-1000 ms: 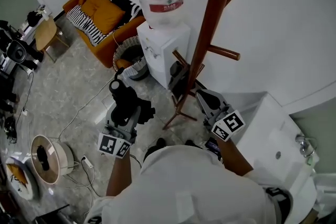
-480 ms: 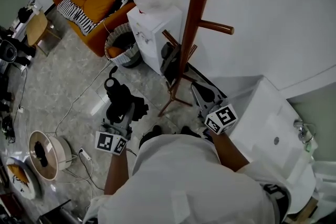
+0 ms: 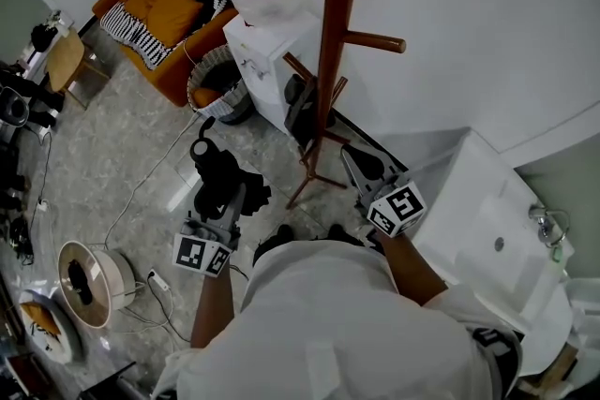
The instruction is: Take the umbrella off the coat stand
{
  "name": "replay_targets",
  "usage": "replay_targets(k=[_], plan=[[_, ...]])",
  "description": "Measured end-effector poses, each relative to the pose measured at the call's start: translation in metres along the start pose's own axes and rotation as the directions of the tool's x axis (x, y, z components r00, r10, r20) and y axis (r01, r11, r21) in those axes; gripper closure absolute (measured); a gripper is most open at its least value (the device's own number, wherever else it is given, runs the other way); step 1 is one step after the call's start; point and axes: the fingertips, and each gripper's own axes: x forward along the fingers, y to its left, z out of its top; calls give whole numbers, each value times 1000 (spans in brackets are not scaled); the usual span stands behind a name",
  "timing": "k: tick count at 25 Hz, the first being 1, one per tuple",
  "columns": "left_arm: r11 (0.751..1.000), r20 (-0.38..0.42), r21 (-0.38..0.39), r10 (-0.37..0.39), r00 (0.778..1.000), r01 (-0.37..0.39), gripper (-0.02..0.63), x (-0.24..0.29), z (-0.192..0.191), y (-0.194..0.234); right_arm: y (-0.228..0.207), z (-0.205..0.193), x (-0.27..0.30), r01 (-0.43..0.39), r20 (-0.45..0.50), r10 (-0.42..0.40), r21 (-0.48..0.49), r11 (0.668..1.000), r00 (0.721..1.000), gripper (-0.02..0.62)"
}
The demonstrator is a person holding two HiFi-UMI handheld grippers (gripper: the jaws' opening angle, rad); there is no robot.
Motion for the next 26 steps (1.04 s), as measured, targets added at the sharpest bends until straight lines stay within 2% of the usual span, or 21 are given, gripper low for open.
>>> replay_targets(k=[4, 9, 17, 26], plan=[[1000, 2, -14, -16, 1000, 16, 360, -1, 3, -2, 2, 6, -4, -12, 1, 12, -13, 1000, 1000, 581], [999, 9, -33, -23, 1000, 23, 360, 1, 3, -2, -10, 9, -10, 13, 5, -13, -27, 1000, 1000, 581], [999, 38, -22, -44, 998, 45, 360, 14, 17, -2, -32, 17, -21, 51, 13, -50, -41, 998, 999, 581], [997, 35, -35, -67, 997, 68, 360, 26, 13, -4, -39, 19, -18, 33, 7, -32, -58, 998, 999, 580]])
